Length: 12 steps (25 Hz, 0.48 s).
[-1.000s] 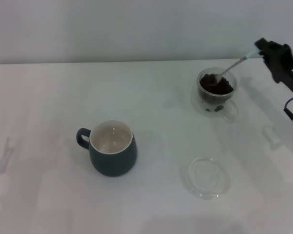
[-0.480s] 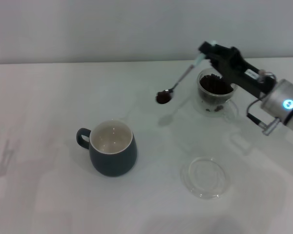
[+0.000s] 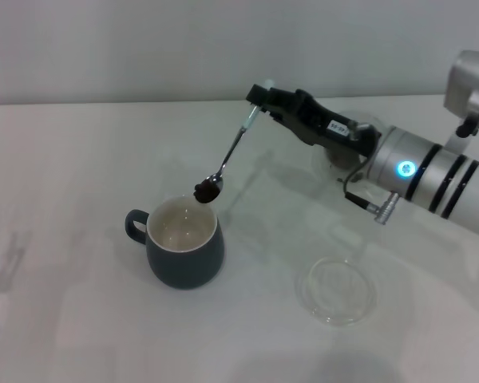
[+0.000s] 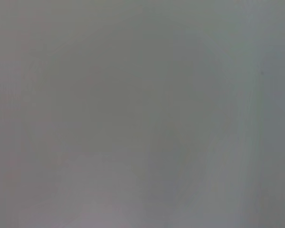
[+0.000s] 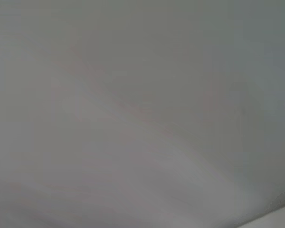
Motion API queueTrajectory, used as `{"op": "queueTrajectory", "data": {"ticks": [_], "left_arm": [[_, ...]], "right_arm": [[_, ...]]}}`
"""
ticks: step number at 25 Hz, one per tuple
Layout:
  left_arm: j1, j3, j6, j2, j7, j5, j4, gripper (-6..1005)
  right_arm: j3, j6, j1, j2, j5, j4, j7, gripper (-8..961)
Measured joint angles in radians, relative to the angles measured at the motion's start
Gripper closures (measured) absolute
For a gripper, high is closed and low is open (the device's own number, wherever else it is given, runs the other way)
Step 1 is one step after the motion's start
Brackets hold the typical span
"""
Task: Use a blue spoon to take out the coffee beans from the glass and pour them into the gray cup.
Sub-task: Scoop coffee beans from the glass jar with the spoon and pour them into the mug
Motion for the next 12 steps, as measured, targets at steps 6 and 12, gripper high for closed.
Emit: {"op": "queueTrajectory", "data": {"ticks": [6, 12], "left_arm": [[0.0, 0.0, -0.018, -0.001, 0.0, 0.0, 0.0, 165], [0.0, 0.0, -0.019, 0.0, 0.0, 0.0, -0.001, 165]], "right_arm": [[-0.082, 0.091, 0.013, 0.0, 0.027, -0.044, -0.028, 810], [-0.107, 0.118, 0.021, 0.0, 0.03, -0.082, -0.145, 811]]}}
